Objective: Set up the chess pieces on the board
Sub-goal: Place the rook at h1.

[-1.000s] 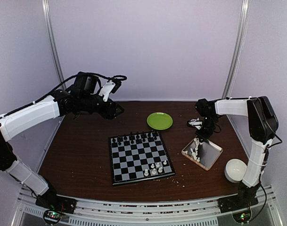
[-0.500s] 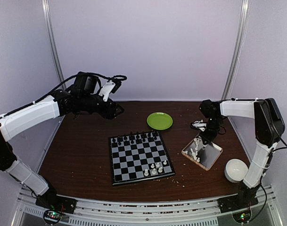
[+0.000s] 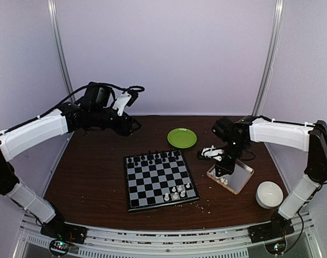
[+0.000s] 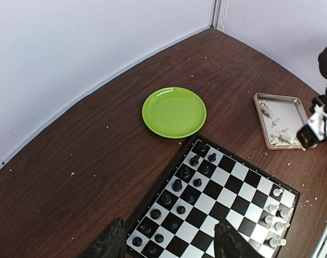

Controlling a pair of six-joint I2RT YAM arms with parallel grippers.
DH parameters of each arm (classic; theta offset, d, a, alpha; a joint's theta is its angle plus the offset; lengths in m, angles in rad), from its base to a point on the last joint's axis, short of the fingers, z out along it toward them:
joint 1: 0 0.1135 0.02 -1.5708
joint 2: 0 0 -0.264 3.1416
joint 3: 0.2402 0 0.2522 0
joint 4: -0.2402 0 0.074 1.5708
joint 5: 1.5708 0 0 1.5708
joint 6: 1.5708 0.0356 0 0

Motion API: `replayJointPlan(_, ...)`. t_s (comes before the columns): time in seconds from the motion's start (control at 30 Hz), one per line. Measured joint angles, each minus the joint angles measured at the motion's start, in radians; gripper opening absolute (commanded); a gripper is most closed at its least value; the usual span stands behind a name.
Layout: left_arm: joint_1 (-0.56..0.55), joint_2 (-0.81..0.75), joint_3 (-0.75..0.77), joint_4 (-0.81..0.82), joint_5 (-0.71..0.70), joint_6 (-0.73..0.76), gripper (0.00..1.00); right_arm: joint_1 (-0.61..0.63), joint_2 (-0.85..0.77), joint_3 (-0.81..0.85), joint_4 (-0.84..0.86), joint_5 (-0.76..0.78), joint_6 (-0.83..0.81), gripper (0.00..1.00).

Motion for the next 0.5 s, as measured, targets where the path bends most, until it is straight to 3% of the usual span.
replayJointPlan(0.27,0.000,0.000,0.000,0.000,-0.013,0.000,0.58,0.253,0.057,0.056,-0.032,-0.003,-0.029,0.07)
replayJointPlan(0.5,0.000,-0.001,0.000,0.000,-0.016,0.000,0.57,0.319,0.151,0.113,-0.017,0.021,-0.039,0.07)
